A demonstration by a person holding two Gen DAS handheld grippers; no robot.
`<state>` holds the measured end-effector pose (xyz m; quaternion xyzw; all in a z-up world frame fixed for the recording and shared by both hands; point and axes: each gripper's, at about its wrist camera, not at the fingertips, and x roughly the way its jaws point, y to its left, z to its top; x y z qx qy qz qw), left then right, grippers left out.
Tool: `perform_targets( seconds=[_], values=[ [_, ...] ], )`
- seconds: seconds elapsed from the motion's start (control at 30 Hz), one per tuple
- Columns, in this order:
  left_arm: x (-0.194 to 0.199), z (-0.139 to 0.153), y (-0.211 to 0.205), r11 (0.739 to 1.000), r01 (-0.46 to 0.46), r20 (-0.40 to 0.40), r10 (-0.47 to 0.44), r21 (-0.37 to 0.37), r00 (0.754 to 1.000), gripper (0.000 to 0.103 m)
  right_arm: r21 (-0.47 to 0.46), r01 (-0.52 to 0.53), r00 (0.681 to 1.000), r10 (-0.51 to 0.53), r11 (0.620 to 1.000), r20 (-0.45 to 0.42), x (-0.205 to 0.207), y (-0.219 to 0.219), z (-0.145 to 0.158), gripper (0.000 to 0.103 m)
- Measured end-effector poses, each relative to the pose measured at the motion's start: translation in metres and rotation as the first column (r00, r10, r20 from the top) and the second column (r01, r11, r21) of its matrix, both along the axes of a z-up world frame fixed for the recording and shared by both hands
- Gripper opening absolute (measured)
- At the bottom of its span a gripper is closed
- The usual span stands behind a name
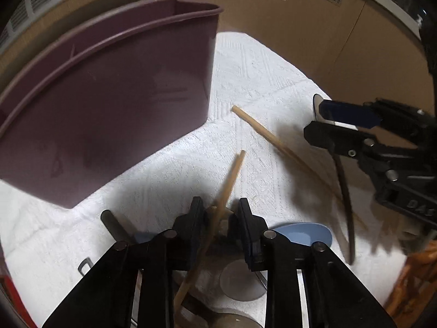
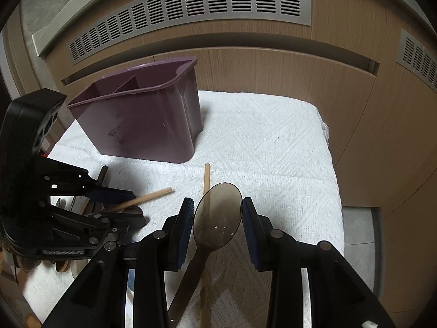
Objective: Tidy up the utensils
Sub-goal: 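Lift the chopstick and grey spoon over the purple caddy with both grippers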
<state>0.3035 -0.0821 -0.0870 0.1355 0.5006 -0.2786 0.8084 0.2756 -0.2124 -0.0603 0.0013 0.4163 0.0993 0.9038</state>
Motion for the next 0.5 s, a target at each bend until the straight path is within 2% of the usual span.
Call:
perform_targets(
  seconds=[0.03, 0.1, 0.13, 0.23, 0.33, 0.5],
  values=[
    [-0.005, 0.001, 0.001, 1.000, -0.023, 0.024, 0.023, -0.002, 0.999, 0.020, 0.002, -0.002, 1.000, 0.002, 1.000, 0.001, -0.001, 0.001, 0.001, 0.033],
    [-0.014, 0.007, 0.011, 0.996, -0.075, 0.055, 0.078, -0.054, 0.995, 0.008, 0.006, -0.011, 1.000, 0.011, 1.000, 0.004, -0.007, 0.004, 0.006, 0.033],
    [-0.017, 0.011, 0.018, 0.991, -0.107, 0.060, 0.112, -0.082, 0.992, 0.006, 0.004, -0.018, 1.000, 0.018, 1.000, 0.010, -0.012, 0.007, 0.009, 0.033],
    [-0.038, 0.027, 0.043, 0.965, -0.182, 0.087, 0.202, -0.190, 0.976, 0.006, -0.016, -0.039, 0.998, 0.040, 0.999, 0.038, -0.025, 0.016, 0.020, 0.033],
    [-0.060, 0.043, 0.060, 0.945, -0.232, 0.151, 0.271, -0.232, 0.951, 0.005, -0.038, -0.060, 0.995, 0.063, 0.997, 0.073, -0.040, 0.027, 0.032, 0.033],
    [-0.095, 0.069, 0.089, 0.906, -0.272, 0.209, 0.349, -0.323, 0.914, 0.005, -0.062, -0.091, 0.987, 0.098, 0.994, 0.124, -0.063, 0.042, 0.052, 0.032]
  ],
)
